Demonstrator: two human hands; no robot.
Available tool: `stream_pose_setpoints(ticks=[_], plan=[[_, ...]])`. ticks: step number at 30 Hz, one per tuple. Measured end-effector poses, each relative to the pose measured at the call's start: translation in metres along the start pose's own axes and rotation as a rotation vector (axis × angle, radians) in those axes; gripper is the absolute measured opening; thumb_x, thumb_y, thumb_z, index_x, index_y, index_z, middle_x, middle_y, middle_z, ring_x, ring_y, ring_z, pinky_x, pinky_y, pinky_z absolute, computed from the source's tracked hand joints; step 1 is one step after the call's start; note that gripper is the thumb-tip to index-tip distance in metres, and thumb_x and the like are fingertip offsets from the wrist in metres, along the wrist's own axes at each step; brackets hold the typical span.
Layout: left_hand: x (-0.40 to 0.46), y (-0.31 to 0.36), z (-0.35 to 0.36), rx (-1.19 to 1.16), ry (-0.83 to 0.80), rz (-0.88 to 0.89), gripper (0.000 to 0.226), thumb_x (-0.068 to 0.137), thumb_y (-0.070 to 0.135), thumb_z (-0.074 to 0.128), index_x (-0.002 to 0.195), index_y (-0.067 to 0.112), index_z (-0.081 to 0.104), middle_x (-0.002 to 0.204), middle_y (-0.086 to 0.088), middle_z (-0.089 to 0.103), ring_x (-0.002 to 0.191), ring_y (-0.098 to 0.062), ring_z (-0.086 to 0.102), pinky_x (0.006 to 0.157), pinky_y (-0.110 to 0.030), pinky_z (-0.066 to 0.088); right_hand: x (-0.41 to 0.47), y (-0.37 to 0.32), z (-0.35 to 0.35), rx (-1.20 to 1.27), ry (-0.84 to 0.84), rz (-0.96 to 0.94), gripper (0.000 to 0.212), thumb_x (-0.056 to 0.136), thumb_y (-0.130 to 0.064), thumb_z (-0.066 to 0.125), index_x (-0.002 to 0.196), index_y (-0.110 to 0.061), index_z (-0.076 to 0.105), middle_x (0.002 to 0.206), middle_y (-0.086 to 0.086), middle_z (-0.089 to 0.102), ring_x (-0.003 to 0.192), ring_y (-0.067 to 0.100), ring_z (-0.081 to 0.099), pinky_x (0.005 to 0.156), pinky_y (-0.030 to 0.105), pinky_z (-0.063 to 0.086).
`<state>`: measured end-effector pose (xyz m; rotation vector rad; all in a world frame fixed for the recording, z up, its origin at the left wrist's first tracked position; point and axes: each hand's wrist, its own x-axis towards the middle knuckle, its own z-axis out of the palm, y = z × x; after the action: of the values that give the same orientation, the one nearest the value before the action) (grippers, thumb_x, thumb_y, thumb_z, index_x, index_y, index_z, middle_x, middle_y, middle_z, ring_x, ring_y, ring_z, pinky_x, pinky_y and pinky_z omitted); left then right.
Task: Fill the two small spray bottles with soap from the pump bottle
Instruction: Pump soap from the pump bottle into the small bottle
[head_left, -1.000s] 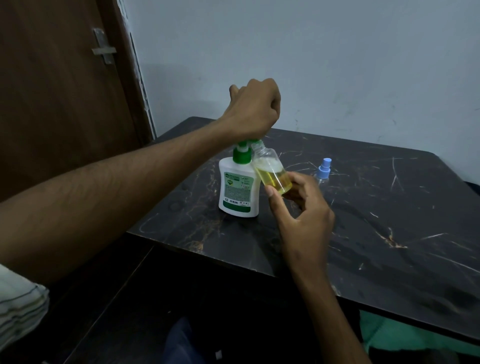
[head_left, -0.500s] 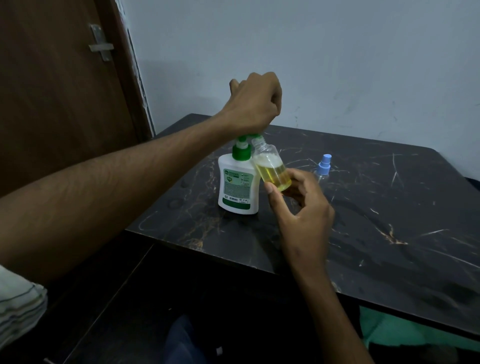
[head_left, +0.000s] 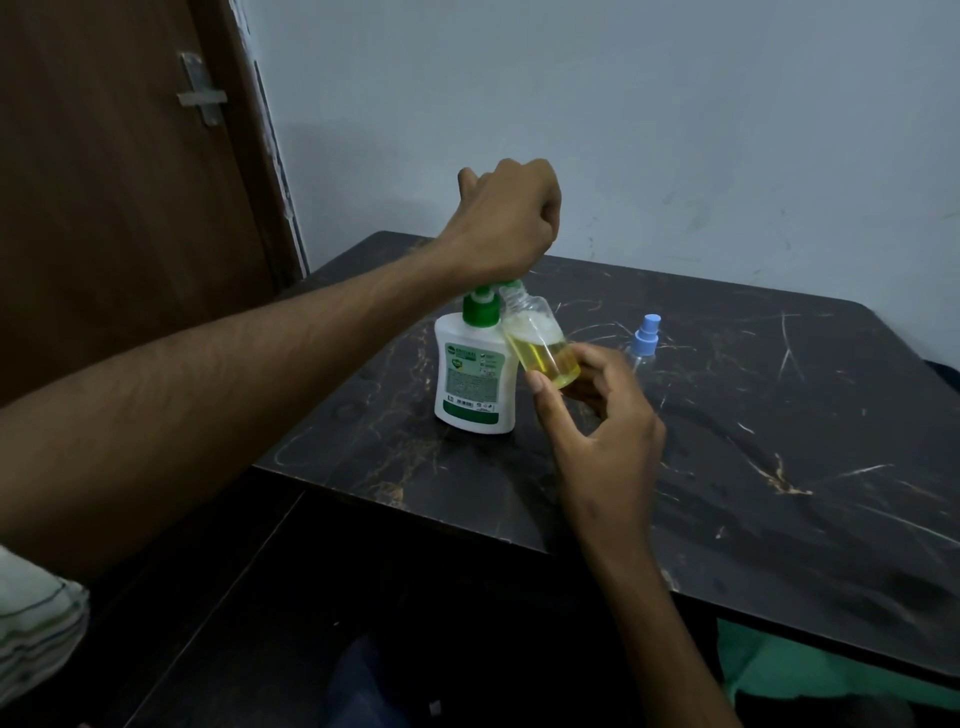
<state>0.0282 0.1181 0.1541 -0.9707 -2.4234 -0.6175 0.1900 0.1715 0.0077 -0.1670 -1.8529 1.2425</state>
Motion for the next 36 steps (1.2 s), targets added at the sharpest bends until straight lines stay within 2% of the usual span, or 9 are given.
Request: stream_pose_setpoints(ticks=[5,9,15,18,36], plan=[[0.0021,0.0017,-0.0063,-0.02,0.016,-0.016,0.039,0.08,-0.008,0.046,0.094,0.013,0.077,0.096,0.004,0.071,0.099,-0.022,0.064,0.092,-0.039,0.025,-0.0001,-0.0004,0.0003,0.001,-0.004,0.0,0.03,0.095,-0.037,0.077,0.12,-0.023,0.069,0.109,-0.019,0.073,0.106,0.002,0.069,0.092,0.016,0.055],[0.0,0.0003,0.0001,-0.007,0.0,-0.011,0.034,0.085,-0.006,0.05,0.096,0.015,0.075,0.102,0.001,0.073,0.101,-0.022,0.064,0.093,-0.04,0.024,-0.0002,0.0003,-0.0004,-0.002,-0.006,0.0,0.03,0.094,-0.036,0.077,0.12,-0.024,0.069,0.109,-0.02,0.072,0.106,0.0,0.069,0.091,0.012,0.053],[0.0008,0.0029,-0.0072,-0.017,0.015,-0.013,0.037,0.083,-0.007,0.047,0.096,0.014,0.075,0.096,0.003,0.069,0.099,-0.022,0.063,0.094,-0.039,0.025,-0.0002,0.0002,0.0,-0.009,-0.01,-0.006,0.03,0.095,-0.036,0.077,0.12,-0.024,0.068,0.109,-0.019,0.072,0.107,0.0,0.069,0.093,0.017,0.055],[-0.0012,0.0033,-0.0044,0.011,0.024,0.011,0.032,0.087,-0.005,0.049,0.094,0.016,0.072,0.102,0.001,0.071,0.1,-0.021,0.063,0.094,-0.039,0.024,0.0001,0.0007,0.0001,-0.005,-0.01,-0.008,0.03,0.095,-0.036,0.077,0.12,-0.023,0.068,0.11,-0.019,0.072,0.107,0.001,0.069,0.094,0.019,0.056],[0.0012,0.0026,-0.0054,-0.017,0.01,-0.011,0.037,0.083,-0.006,0.048,0.095,0.014,0.076,0.098,0.003,0.071,0.099,-0.021,0.064,0.093,-0.039,0.024,0.0002,0.0003,0.0005,0.001,-0.001,-0.01,0.03,0.094,-0.034,0.078,0.12,-0.021,0.069,0.109,-0.018,0.073,0.106,0.002,0.069,0.094,0.019,0.056]])
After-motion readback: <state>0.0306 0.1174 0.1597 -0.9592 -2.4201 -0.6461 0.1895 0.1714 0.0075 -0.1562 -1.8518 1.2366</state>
